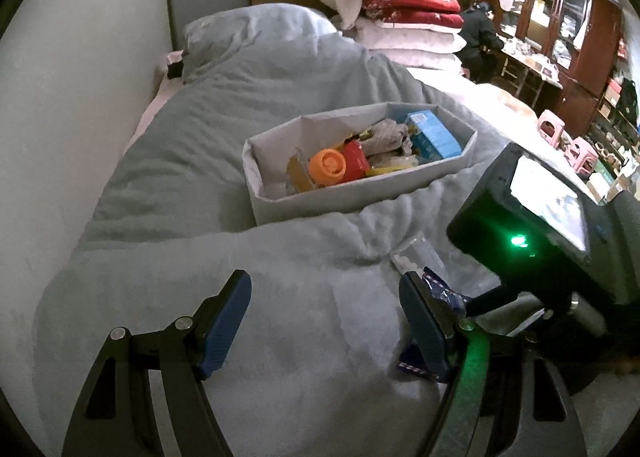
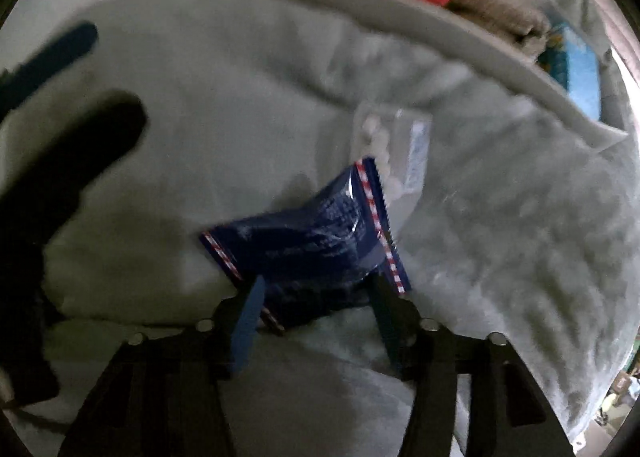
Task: Organize objects
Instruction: 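Move the right gripper to the blue striped packet and grasp it, then lift the blue striped packet with the right gripper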
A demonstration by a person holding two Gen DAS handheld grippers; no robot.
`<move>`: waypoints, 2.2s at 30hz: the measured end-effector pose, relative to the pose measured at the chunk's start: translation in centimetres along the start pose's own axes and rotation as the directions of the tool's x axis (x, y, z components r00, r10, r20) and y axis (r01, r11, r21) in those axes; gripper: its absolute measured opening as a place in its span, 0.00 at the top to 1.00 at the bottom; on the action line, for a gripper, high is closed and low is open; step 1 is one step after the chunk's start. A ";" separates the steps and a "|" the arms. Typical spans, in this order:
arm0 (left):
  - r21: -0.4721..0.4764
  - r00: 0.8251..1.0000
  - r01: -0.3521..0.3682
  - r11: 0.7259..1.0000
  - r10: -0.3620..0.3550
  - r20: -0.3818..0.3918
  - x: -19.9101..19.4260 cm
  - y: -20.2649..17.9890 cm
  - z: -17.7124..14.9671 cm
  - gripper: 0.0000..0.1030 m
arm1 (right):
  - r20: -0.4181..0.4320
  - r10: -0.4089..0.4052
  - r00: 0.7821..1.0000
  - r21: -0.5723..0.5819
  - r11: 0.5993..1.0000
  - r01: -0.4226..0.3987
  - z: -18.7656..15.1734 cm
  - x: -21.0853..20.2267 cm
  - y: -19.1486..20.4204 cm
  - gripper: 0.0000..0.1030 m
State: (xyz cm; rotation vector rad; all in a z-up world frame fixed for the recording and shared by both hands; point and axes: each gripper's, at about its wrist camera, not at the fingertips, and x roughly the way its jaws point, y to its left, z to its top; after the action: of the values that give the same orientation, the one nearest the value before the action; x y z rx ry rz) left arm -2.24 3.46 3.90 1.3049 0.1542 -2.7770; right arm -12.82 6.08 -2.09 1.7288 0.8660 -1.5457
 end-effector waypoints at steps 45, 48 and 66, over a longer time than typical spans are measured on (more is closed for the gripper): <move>-0.060 0.998 0.066 0.996 -0.067 -0.004 1.0 -0.7 -0.3 0.27 | 0.432 0.246 0.868 0.375 0.826 -0.420 -3.2 -3.8 -9.8 0.45; -0.065 0.998 0.065 0.996 -0.065 -0.004 1.0 -0.6 -0.4 0.27 | 0.369 0.225 0.902 0.381 0.848 -0.367 -1.2 -2.4 -9.4 0.36; 0.009 0.974 0.219 0.976 -0.218 -0.062 3.6 -3.7 2.0 0.27 | 0.648 0.059 0.760 0.459 0.766 -0.451 -9.4 -5.7 -13.1 0.78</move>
State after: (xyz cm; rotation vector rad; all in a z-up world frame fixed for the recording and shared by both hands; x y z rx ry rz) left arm -6.46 6.77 2.67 1.4601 0.2965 -2.9232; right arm -18.77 20.92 3.89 1.4723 -0.2390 -2.1140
